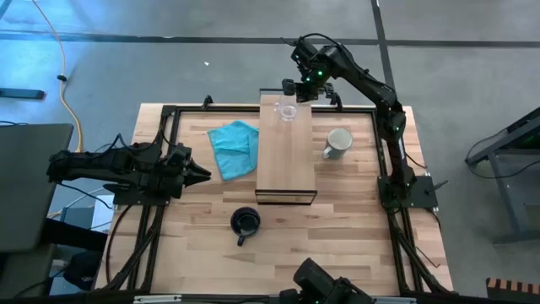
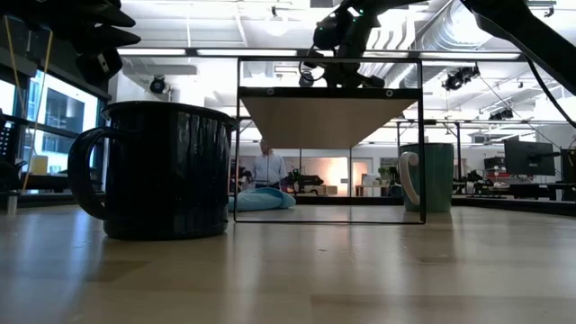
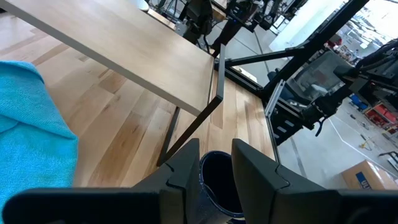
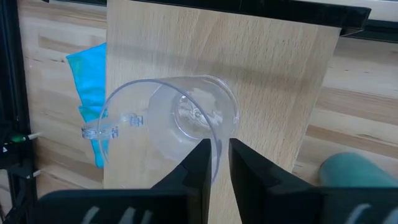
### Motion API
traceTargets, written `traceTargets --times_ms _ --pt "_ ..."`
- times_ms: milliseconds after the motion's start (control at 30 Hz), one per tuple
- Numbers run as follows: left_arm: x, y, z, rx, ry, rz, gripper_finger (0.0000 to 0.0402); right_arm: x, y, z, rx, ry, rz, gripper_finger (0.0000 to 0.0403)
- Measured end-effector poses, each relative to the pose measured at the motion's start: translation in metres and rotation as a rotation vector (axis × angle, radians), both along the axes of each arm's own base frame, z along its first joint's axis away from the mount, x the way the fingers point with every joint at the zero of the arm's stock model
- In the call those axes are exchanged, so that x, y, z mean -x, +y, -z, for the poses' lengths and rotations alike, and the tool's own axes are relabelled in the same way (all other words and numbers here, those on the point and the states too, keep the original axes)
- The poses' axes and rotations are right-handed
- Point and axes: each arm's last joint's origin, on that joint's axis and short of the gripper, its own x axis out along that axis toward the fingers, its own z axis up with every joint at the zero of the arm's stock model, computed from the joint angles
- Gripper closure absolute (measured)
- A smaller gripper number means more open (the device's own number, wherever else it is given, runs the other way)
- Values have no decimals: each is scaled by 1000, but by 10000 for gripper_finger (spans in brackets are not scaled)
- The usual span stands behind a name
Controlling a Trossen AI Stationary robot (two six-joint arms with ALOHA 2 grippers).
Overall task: Stack small to large cups/mugs on shelf
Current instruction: Put the transparent mug on the shelf
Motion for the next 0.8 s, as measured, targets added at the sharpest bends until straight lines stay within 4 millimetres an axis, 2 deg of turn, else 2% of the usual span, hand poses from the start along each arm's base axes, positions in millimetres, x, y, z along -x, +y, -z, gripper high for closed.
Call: traceTargets --times_ms 800 --pt "0 0 0 -1 0 1 318 0 2 0 -38 -5 51 355"
